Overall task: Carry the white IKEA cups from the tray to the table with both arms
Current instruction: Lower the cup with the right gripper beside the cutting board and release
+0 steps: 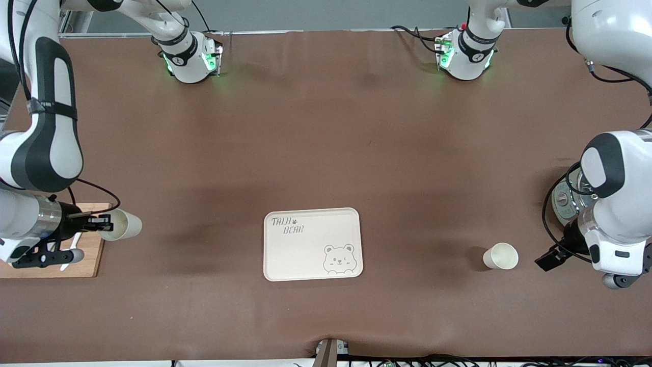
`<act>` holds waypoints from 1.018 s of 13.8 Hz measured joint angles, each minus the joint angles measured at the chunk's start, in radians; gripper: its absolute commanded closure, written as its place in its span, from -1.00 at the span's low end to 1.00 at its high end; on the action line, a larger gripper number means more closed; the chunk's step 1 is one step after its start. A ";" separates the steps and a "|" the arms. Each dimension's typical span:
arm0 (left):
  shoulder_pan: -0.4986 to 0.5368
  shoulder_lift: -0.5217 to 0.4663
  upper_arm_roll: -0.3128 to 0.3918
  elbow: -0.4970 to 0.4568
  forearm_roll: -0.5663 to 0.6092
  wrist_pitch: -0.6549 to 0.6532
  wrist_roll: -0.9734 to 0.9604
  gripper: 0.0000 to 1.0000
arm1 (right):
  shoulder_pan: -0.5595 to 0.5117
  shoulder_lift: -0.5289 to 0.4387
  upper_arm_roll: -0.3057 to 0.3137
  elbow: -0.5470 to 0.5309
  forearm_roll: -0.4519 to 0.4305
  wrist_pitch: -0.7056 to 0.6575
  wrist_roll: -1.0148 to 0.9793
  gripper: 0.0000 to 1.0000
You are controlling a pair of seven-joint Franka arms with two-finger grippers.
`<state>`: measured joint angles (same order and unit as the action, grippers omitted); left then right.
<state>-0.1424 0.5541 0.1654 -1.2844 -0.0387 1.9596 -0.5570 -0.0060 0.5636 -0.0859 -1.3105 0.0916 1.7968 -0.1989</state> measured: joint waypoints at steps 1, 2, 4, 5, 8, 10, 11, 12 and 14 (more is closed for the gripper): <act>0.000 -0.013 0.000 0.000 0.000 -0.021 0.038 -1.00 | -0.013 0.006 0.000 -0.031 0.000 0.054 -0.016 1.00; 0.000 -0.027 0.000 0.000 0.000 -0.042 0.068 -1.00 | -0.026 0.014 0.000 -0.058 0.001 0.101 -0.031 1.00; 0.000 -0.057 -0.002 0.000 0.000 -0.083 0.105 -1.00 | -0.048 0.044 0.001 -0.090 0.010 0.160 -0.051 1.00; -0.001 -0.073 -0.003 0.000 0.000 -0.106 0.119 -1.00 | -0.055 0.064 0.001 -0.097 0.021 0.178 -0.058 1.00; -0.005 -0.121 -0.005 0.000 0.000 -0.176 0.184 -1.00 | -0.059 0.117 0.004 -0.100 0.035 0.207 -0.064 1.00; -0.006 -0.158 -0.006 0.000 0.000 -0.227 0.232 -1.00 | -0.059 0.147 0.010 -0.101 0.037 0.228 -0.065 1.00; -0.007 -0.178 -0.008 0.000 0.000 -0.248 0.250 -1.00 | -0.058 0.158 0.012 -0.101 0.037 0.235 -0.065 1.00; -0.008 -0.198 -0.012 0.000 0.000 -0.268 0.262 -1.00 | -0.058 0.168 0.014 -0.101 0.037 0.241 -0.065 1.00; -0.010 -0.235 -0.015 0.000 0.000 -0.301 0.280 -1.00 | -0.057 0.181 0.015 -0.102 0.042 0.252 -0.065 1.00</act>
<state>-0.1523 0.3192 0.1499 -1.2845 -0.0387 1.6582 -0.2772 -0.0632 0.7450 -0.0705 -1.4120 0.1335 2.0491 -0.2636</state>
